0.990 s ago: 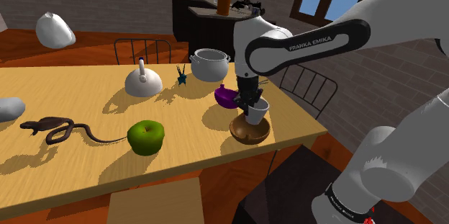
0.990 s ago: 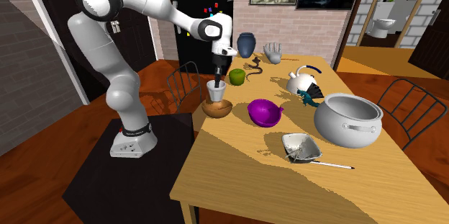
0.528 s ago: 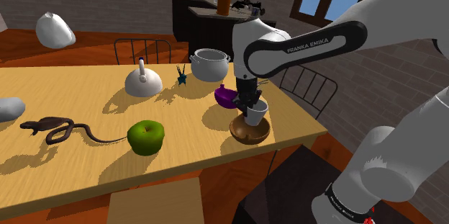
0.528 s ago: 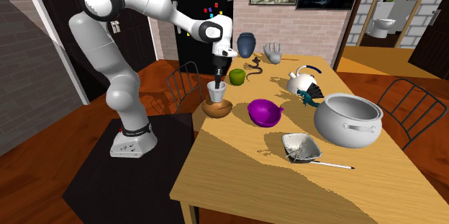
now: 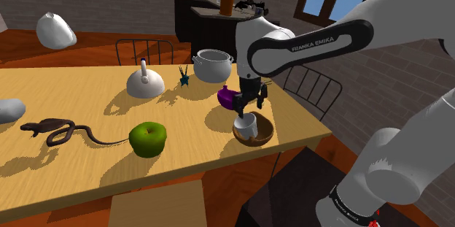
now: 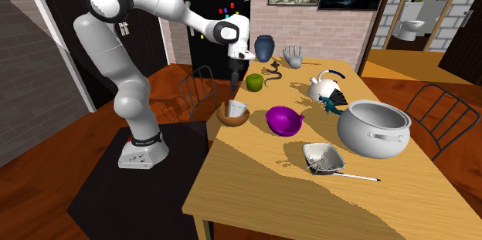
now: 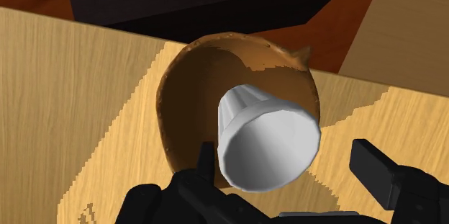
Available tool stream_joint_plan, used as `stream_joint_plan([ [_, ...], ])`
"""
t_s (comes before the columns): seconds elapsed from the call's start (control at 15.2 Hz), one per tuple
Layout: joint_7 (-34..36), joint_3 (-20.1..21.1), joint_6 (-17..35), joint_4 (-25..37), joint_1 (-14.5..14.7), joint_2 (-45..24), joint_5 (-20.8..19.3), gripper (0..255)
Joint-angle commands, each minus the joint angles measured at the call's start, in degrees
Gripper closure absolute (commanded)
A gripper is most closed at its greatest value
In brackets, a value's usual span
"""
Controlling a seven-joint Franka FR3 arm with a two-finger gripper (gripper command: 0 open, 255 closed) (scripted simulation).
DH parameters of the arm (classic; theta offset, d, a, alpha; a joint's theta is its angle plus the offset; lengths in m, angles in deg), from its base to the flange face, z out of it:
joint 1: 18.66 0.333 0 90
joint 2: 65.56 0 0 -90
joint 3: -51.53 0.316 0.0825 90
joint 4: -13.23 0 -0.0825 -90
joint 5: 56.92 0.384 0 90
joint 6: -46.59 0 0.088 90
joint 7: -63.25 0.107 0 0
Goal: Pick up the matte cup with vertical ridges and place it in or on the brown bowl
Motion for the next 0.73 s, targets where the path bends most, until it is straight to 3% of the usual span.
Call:
stream_joint_plan([
  [0.0, -0.02, 0.16, -3.07, 2.81, 0.14, 0.22, 0.20, 0],
  [0.13, -0.09, 0.30, -6.52, 6.13, 0.25, 0.36, 0.36, 0],
  [0.66, -0.09, 0.30, -6.52, 6.13, 0.25, 0.36, 0.36, 0],
])
